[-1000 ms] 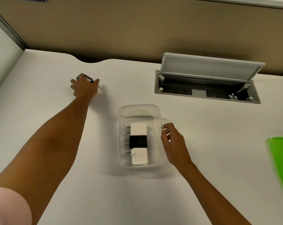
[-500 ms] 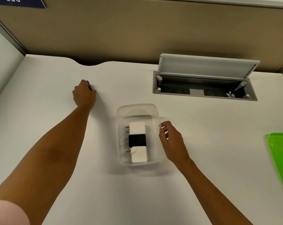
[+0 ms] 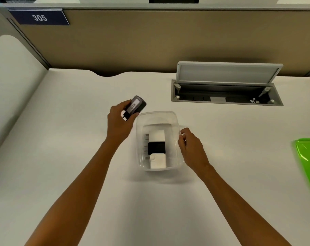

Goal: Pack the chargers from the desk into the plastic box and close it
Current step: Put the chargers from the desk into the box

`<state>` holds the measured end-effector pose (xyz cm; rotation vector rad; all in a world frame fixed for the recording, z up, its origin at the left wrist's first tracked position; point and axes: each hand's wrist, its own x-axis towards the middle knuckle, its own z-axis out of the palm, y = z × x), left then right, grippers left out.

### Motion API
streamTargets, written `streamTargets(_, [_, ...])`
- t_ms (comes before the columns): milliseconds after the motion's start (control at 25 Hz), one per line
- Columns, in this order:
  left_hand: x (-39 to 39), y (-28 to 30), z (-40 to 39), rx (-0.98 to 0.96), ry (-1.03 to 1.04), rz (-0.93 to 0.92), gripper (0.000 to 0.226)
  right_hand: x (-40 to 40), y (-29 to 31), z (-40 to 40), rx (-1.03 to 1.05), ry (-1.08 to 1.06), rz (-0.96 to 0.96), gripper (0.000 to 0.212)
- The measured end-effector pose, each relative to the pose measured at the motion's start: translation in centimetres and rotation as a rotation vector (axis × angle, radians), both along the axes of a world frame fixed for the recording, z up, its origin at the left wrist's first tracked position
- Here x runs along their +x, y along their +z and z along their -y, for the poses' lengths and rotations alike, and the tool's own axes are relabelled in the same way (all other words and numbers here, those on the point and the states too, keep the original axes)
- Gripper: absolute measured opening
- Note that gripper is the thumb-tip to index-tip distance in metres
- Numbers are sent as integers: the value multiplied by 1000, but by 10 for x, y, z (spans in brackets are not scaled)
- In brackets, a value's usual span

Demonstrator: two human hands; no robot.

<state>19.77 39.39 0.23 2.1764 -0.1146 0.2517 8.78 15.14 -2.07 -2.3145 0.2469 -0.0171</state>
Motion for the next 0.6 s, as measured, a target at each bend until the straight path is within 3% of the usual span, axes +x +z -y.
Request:
streamTargets(280, [-48,2,55,456,-490,15,45,-22,5,5,-67,-18,-35,21])
streamTargets(600, [-54,-24,78,690,-456,-8,55,-48,2,15,-107,-12,-34,23])
